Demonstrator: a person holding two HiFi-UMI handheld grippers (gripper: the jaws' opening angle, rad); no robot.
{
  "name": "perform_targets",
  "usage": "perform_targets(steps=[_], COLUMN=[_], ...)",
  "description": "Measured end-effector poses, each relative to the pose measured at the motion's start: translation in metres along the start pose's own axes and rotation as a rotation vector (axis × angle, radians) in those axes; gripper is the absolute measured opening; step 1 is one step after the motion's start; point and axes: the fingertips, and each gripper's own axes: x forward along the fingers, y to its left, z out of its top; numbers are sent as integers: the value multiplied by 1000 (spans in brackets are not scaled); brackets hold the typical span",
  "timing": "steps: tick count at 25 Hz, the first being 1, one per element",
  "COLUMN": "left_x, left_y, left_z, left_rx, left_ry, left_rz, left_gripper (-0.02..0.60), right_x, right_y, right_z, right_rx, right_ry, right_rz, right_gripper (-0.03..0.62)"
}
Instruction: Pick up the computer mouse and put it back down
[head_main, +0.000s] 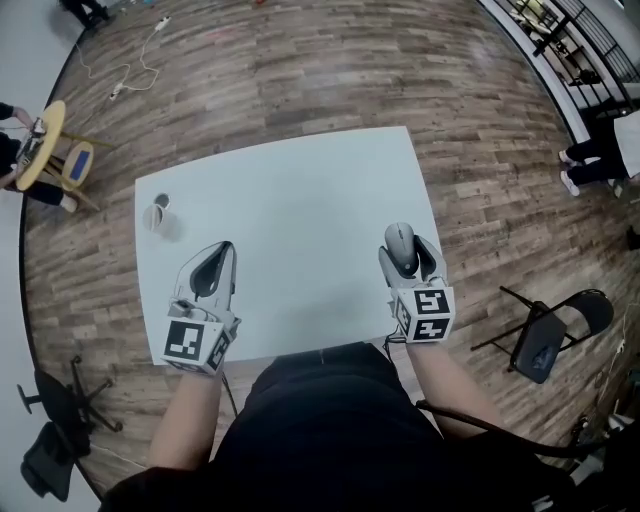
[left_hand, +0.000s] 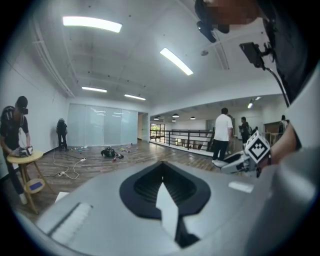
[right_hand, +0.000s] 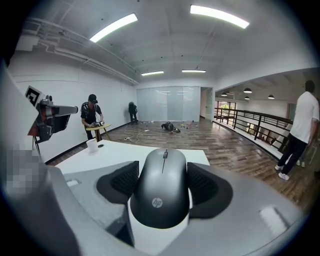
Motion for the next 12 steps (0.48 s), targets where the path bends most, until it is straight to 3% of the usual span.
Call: perform_targets(steps=[12], left_x=[-2], left_y=[-1], left_z=[-31], left_rx=[-19], left_ry=[99], left_rz=[-21], left_gripper=[5], right_x=[7], right_y=[10], right_z=[-27], right_rx=[30], right_ry=[57], right_rz=[3], right_gripper=[302])
